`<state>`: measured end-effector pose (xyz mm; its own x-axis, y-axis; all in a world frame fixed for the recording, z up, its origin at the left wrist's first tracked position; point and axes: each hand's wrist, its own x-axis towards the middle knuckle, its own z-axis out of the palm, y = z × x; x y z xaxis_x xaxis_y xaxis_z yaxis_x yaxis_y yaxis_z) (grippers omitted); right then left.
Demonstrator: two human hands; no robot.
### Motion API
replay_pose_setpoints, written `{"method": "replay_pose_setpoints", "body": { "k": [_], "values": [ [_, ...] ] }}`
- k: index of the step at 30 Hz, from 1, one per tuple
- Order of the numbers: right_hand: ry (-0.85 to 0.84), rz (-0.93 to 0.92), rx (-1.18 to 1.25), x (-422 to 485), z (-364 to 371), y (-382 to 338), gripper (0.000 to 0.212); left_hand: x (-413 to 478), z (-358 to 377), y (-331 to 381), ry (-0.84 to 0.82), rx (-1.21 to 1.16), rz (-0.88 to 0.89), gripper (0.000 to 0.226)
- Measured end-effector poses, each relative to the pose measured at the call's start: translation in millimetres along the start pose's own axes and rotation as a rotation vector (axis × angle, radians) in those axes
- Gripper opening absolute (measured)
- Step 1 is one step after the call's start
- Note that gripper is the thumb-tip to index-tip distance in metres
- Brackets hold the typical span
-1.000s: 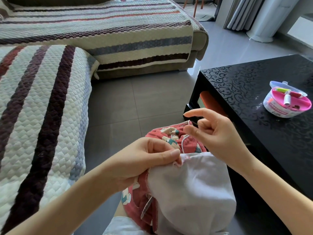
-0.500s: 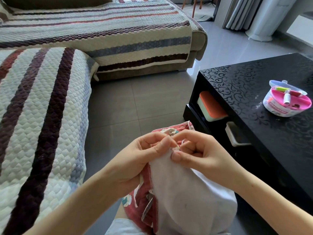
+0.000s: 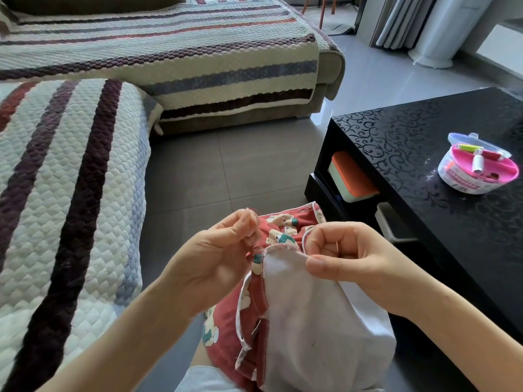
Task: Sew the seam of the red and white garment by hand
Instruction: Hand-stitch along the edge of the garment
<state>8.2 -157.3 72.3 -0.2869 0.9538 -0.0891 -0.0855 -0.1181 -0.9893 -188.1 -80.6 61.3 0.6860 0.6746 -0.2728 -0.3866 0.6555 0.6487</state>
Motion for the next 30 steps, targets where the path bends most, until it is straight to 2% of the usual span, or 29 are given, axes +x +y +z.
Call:
{"method": "replay_pose_setpoints", "body": {
  "k": [4,6,10,13,16,21,24,30],
  "values": [
    [0.012,-0.012,-0.017,1,-2,1,0.024,5,3,3,0.065,0.02,-0.015,0.035],
    [0.023,-0.011,-0.015,1,-4,2,0.032,4,6,4,0.105,0.188,-0.047,0.033],
    [0.025,-0.018,-0.035,-1,-5,3,0.033,-4,10,5,0.009,0.587,-0.094,0.06],
    [0.019,-0.026,-0.043,-2,-6,4,0.033,-7,9,4,-0.009,0.714,-0.134,0.046],
    [0.008,-0.031,-0.1,-4,-7,4,0.03,-7,8,5,-0.038,0.679,-0.151,0.037],
    [0.034,-0.024,-0.164,-3,-4,1,0.014,-10,11,12,-0.089,0.614,-0.097,0.026],
    [0.018,-0.017,-0.152,0,-4,2,0.029,-12,15,16,-0.119,0.666,-0.058,0.02],
    [0.017,-0.028,-0.201,1,-5,-3,0.013,-17,17,19,-0.034,0.751,0.028,0.009]
  ]
}}
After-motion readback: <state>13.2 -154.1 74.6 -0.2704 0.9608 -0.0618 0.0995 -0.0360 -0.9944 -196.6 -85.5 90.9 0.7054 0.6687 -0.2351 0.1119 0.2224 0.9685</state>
